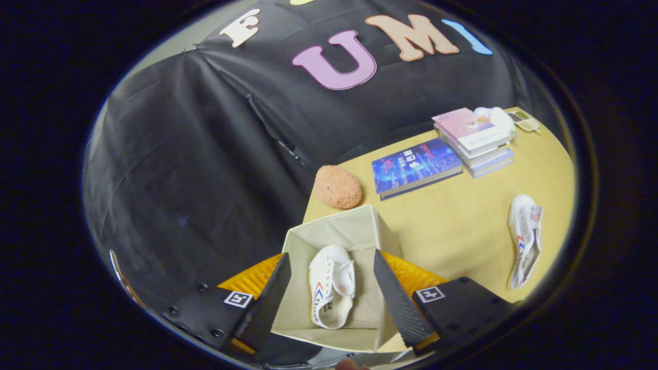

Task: Open the storage box then place both shoes into the box .Put the left shoe in first, then the right shoe, with the right side of both shoes facing outward in a uniform manner.

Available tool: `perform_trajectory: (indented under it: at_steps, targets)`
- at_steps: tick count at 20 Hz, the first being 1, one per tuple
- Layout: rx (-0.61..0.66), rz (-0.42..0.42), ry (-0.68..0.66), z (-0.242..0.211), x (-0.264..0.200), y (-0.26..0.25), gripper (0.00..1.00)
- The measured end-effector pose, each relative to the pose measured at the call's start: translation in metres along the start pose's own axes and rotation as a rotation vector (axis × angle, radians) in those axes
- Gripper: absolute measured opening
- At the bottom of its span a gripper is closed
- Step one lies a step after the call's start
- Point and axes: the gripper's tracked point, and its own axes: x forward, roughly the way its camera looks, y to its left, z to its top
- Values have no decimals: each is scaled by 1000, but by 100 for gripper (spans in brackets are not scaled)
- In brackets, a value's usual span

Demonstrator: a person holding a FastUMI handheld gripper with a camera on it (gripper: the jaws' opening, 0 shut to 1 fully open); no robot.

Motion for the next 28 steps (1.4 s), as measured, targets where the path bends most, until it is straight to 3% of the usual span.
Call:
perform_trajectory:
  at_steps: [5, 10, 18, 26, 28]
  targets:
    - [-61, -74, -34, 35, -45, -70, 99]
    - [-135, -228, -40, 50, -83, -167, 99]
    - [-206, -446, 116, -16, -102, -299, 99]
    - [-285, -527, 201, -52, -91, -360, 99]
    - [-266, -515, 210, -57, -80, -362, 99]
